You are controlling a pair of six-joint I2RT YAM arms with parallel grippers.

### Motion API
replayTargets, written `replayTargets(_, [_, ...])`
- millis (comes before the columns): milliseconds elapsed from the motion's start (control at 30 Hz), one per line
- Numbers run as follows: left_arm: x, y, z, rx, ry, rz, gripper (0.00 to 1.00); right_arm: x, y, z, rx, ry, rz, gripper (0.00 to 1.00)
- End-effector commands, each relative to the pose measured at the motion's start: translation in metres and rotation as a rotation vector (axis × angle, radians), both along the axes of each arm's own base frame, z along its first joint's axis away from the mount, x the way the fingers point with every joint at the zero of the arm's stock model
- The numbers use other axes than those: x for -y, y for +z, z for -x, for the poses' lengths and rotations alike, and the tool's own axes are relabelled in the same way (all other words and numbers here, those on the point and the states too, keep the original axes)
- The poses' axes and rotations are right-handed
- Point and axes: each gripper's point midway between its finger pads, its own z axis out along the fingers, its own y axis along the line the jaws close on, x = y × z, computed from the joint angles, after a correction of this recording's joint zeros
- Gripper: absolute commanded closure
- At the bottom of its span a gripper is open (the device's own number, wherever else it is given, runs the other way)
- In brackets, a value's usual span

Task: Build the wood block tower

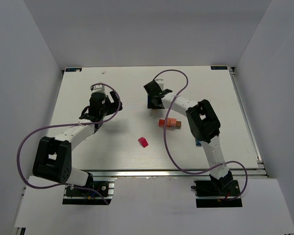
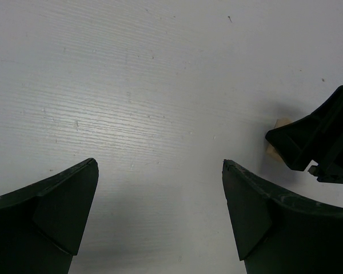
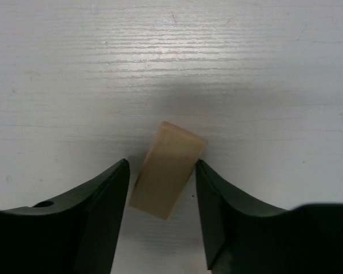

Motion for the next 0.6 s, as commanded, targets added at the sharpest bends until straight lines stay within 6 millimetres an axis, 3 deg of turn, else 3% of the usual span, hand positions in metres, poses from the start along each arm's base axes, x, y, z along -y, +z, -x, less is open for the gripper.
replayTargets(0, [-0.005, 0.005, -0.002, 0.018, 0.015, -0.002, 0.02, -0.01, 0.013, -0.008, 0.044, 0.0, -0.01, 0.47])
replayTargets(33, [-0.005, 0.005, -0.002, 0.019, 0.016, -0.002, 0.02, -0.01, 0.013, -0.008, 0.047, 0.005, -0.008, 0.54])
replayTargets(200, [-0.005, 0.005, -0.002, 0.019, 0.014, 0.001, 0.02, -0.012, 0.024, -0.01, 0.078, 0.042, 0.0, 0.67])
replayTargets(333, [-0.006, 0.004, -0.001, 0.014, 0.015, -0.001, 0.02, -0.022, 0.034, -0.014, 0.132, 0.2, 0.016, 0.75])
replayTargets(433, [-0.006, 0.005, -0.001, 0.013, 0.018, -0.002, 0.02, -0.036, 0.052, -0.015, 0.197, 0.329, -0.006, 0.79])
replayTargets(567, [-0.01, 0.008, 0.001, 0.021, 0.022, -0.012, 0.02, -0.04, 0.099, -0.02, 0.345, 0.551, 0.08, 0.86])
